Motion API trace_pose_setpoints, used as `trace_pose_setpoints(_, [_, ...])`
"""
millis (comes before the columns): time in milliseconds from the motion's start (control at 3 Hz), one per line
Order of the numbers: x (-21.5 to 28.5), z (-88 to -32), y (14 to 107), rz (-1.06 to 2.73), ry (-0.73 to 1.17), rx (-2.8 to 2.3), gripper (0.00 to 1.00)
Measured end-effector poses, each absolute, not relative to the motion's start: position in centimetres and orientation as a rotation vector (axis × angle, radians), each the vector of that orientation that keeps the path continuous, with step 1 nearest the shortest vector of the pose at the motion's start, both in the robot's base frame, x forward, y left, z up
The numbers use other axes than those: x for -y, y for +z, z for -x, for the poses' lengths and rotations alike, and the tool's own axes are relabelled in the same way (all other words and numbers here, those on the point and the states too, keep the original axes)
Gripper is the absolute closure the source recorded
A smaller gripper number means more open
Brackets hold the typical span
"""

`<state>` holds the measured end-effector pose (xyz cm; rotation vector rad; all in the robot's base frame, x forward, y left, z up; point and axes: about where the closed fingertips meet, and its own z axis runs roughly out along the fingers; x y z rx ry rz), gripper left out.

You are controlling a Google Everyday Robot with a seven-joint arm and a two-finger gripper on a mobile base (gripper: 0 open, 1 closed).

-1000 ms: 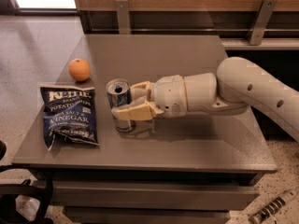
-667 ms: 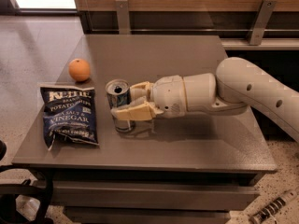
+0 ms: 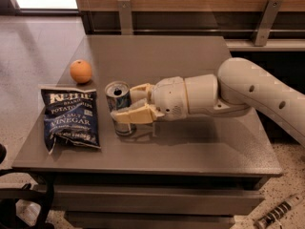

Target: Move redbull can near blue chip bag

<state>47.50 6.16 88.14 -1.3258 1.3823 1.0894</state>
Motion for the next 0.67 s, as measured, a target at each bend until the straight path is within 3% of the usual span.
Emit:
trace_pose_setpoints(333, [-6.35, -47.41, 88.18, 1.33, 1.091, -1.38, 0.16])
trace_pose_setpoints(667, [-6.54, -47.31, 88.22, 1.333, 1.093, -1.378, 0.0])
